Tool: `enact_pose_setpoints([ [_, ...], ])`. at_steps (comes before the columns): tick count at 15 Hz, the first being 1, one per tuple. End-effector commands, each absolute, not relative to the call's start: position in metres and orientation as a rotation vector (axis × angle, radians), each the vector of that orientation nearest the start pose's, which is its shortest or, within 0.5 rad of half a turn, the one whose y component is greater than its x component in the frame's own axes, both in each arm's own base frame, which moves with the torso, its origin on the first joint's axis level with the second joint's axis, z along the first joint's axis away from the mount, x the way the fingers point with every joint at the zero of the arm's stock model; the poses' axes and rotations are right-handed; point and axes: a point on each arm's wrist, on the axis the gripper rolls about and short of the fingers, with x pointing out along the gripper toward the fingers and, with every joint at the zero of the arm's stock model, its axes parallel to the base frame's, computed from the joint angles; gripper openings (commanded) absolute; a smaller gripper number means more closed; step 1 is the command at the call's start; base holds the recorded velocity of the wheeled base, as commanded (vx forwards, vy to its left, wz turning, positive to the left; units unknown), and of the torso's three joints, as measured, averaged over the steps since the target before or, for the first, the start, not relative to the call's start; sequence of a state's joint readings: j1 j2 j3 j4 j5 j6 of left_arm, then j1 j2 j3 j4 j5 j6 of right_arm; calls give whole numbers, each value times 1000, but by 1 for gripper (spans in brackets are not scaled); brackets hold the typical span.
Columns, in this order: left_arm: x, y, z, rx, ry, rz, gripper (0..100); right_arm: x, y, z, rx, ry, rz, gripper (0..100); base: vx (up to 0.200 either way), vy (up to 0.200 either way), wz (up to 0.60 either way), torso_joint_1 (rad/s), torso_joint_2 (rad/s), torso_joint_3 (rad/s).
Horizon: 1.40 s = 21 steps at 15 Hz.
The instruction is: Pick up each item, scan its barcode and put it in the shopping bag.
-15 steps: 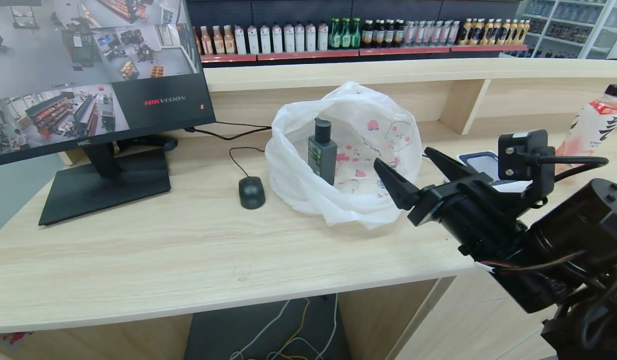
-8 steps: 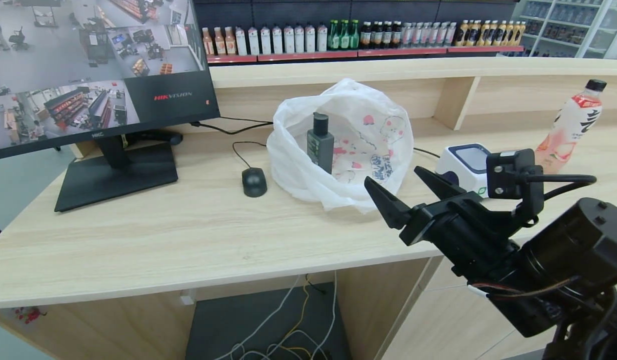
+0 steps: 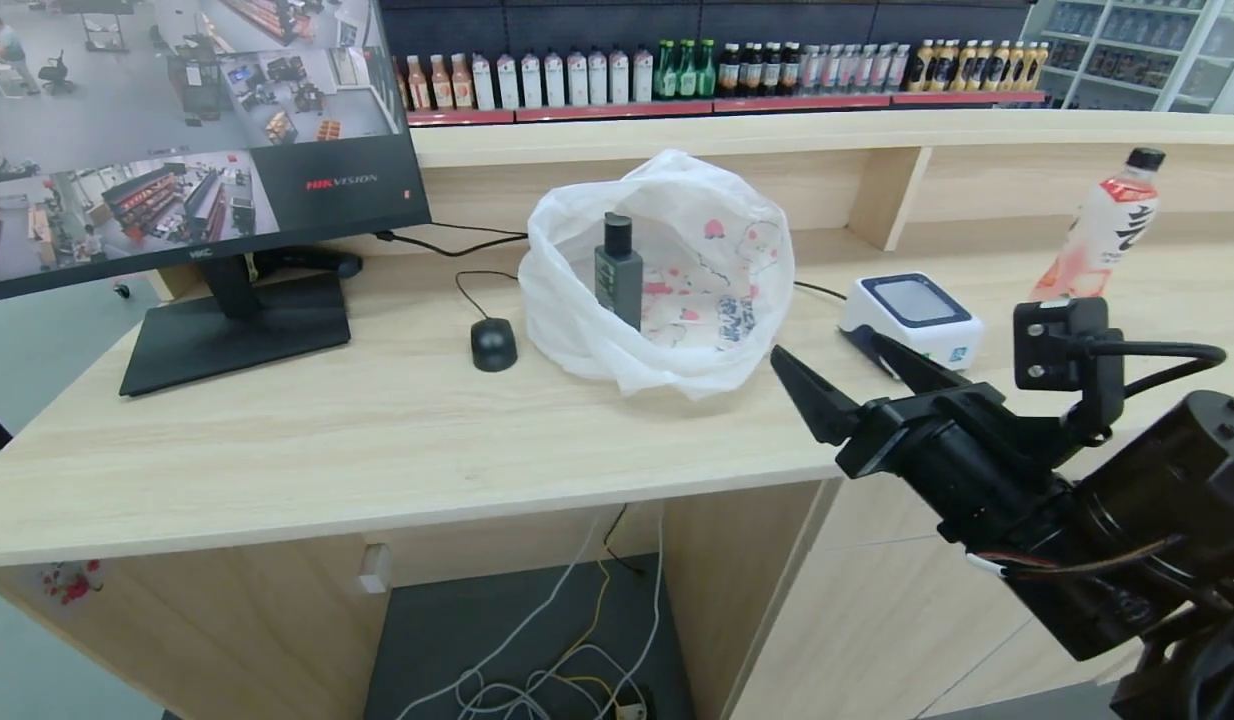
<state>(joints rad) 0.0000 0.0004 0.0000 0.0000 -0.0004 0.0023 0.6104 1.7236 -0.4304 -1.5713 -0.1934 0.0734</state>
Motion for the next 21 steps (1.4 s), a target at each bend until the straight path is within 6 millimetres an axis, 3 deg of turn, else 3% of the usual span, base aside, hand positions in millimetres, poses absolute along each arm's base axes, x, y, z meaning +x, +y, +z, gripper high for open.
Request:
enact_pose_setpoints([
  [1, -23, 0, 75, 2, 2, 0, 100, 214, 138, 179, 181, -245, 406, 100, -200, -200, 0, -7, -7, 7],
  [4, -23, 0, 75, -2, 0, 0, 100, 220, 136, 189, 197, -288, 389, 100, -67, -200, 0, -4, 2, 4],
  [21, -23, 0, 75, -2, 2, 0, 100, 229, 142, 192, 204, -306, 389, 100, 0, -200, 0, 1, 2, 3],
])
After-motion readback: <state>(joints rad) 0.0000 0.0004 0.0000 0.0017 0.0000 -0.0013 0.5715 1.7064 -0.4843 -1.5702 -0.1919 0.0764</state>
